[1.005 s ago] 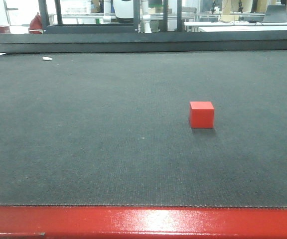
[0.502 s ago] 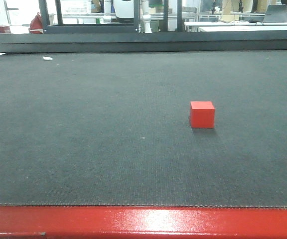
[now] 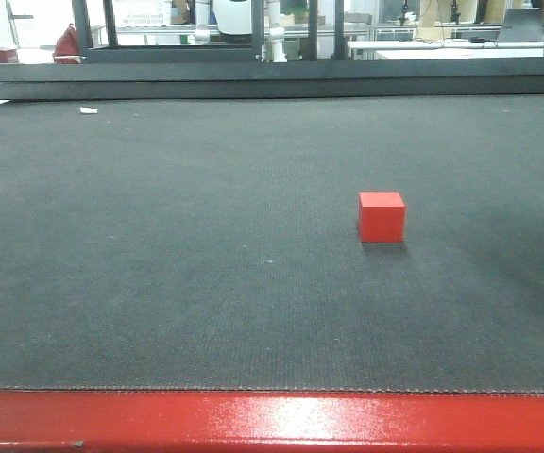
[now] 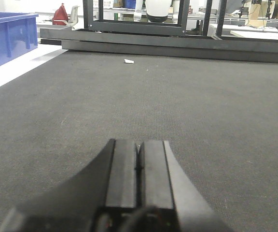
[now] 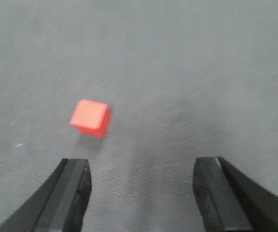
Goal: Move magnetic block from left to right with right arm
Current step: 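Lower the open right gripper around the red cube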
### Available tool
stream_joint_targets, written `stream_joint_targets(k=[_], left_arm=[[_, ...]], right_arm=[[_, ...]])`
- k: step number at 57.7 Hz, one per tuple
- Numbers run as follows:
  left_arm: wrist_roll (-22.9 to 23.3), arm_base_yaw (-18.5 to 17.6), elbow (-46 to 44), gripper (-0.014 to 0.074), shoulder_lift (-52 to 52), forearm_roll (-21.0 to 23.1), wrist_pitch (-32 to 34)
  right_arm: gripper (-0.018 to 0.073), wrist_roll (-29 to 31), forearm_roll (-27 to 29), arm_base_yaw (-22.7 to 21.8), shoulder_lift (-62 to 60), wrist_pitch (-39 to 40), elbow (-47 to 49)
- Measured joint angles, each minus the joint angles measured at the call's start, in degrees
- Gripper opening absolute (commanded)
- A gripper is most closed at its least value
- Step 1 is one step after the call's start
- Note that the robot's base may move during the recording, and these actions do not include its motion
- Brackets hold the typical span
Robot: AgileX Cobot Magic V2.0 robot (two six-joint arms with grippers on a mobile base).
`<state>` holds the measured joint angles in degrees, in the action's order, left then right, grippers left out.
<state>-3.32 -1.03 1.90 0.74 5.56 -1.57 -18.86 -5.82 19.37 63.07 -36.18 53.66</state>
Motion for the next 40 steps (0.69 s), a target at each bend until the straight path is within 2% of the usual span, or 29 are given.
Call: stream_joint_targets(k=[8, 17, 26, 40], left_arm=[[0.0, 0.0, 0.0, -0.0126, 0.0, 0.0, 0.0], [0.0, 0.0, 0.0, -0.0126, 0.0, 0.0, 0.0], [0.0, 0.0, 0.0, -0.0126, 0.0, 0.0, 0.0], [0.0, 0.0, 0.0, -0.0126, 0.0, 0.0, 0.0]], right_arm=[[0.0552, -8.5, -3.7, 5.1, 12.0, -6.6, 10.5], [0.0552, -13.0, -4.5, 8.4, 23.4, -11.4, 20.0], [0.0552, -16.3, -4.5, 9.4, 32.3, -13.9, 25.4], [0.0552, -21.2, -4.5, 9.4, 40.0, -14.0, 26.9]])
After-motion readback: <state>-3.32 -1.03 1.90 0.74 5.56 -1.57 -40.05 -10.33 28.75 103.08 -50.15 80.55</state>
